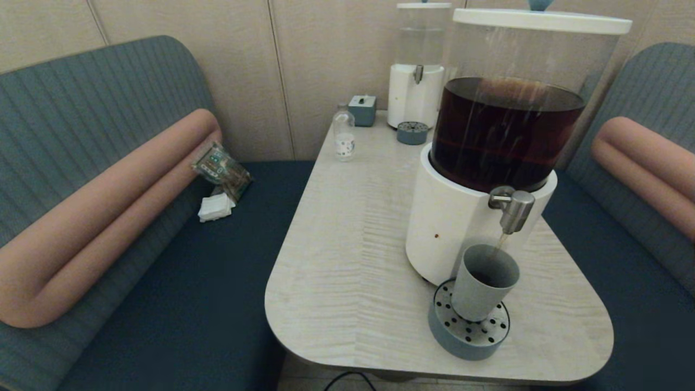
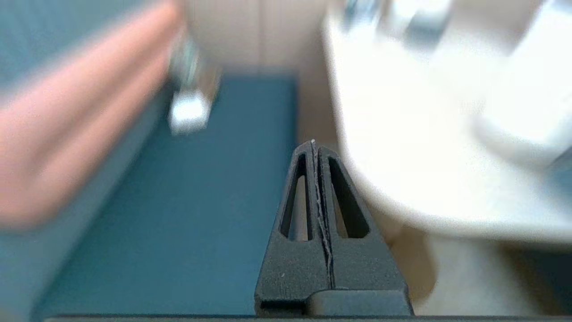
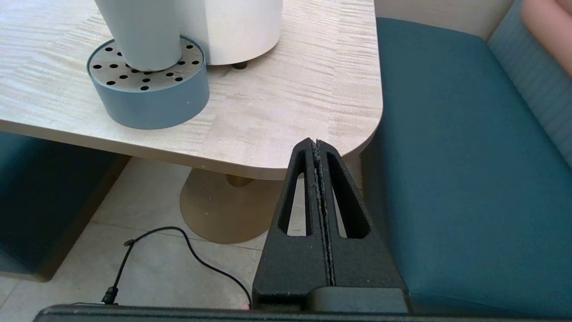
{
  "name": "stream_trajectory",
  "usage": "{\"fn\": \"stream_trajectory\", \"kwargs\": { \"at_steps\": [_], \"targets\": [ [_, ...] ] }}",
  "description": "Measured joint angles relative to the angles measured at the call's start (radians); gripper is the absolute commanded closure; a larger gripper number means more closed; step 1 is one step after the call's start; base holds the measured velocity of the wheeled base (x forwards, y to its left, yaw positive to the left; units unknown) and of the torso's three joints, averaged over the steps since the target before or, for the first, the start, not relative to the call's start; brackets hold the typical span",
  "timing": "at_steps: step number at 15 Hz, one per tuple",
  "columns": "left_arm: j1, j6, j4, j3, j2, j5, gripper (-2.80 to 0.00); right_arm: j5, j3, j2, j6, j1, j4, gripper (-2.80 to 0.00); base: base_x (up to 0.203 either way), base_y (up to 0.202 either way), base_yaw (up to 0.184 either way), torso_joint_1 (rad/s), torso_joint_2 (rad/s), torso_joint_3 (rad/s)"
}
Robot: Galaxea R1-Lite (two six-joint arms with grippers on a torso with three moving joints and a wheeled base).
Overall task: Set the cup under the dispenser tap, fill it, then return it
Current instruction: Turn off the faucet
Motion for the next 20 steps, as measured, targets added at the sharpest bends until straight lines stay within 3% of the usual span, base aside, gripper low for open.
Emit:
{"fn": "stream_trajectory", "kwargs": {
  "at_steps": [3,5,8,10,11,13,15,18,20],
  "targets": [
    [-0.019,-0.019,0.044,-0.366,0.193,-0.071,0.00,0.000,0.000,0.000,0.000,0.000,0.000,0.00,0.000,0.000,0.000,0.000,0.00,0.000],
    [-0.034,-0.052,0.056,-0.632,0.364,-0.164,0.00,0.000,0.000,0.000,0.000,0.000,0.000,0.00,0.000,0.000,0.000,0.000,0.00,0.000],
    [-0.045,-0.196,0.053,-1.000,0.612,-0.303,0.00,0.000,0.000,0.000,0.000,0.000,0.000,0.00,0.000,0.000,0.000,0.000,0.00,0.000],
    [-0.049,-0.299,0.032,-1.164,0.772,-0.363,0.00,0.000,0.000,0.000,0.000,0.000,0.000,0.00,0.000,0.000,0.000,0.000,0.00,0.000],
    [-0.050,-0.307,0.023,-1.212,0.850,-0.408,0.00,0.000,0.000,0.000,-0.001,0.000,0.000,0.00,0.000,0.000,0.000,0.000,0.00,0.000],
    [-0.051,-0.232,0.044,-1.249,0.973,-0.551,0.00,0.000,0.000,0.000,0.000,0.000,0.000,0.00,0.000,0.000,0.000,0.000,0.00,0.000],
    [-0.063,-0.055,0.134,-1.257,1.077,-0.678,0.00,0.000,0.000,0.000,0.000,0.000,0.000,0.00,0.000,0.000,0.000,0.000,0.00,0.000],
    [-0.169,0.155,0.240,-1.259,1.185,-0.705,0.00,0.000,0.000,0.000,-0.001,0.000,0.000,0.00,0.000,0.000,0.000,0.000,0.00,0.000],
    [-0.231,0.306,0.323,-1.270,1.238,-0.666,0.00,0.000,0.000,0.000,0.000,0.000,0.000,0.00,0.000,0.000,0.000,0.000,0.00,0.000]
  ]
}}
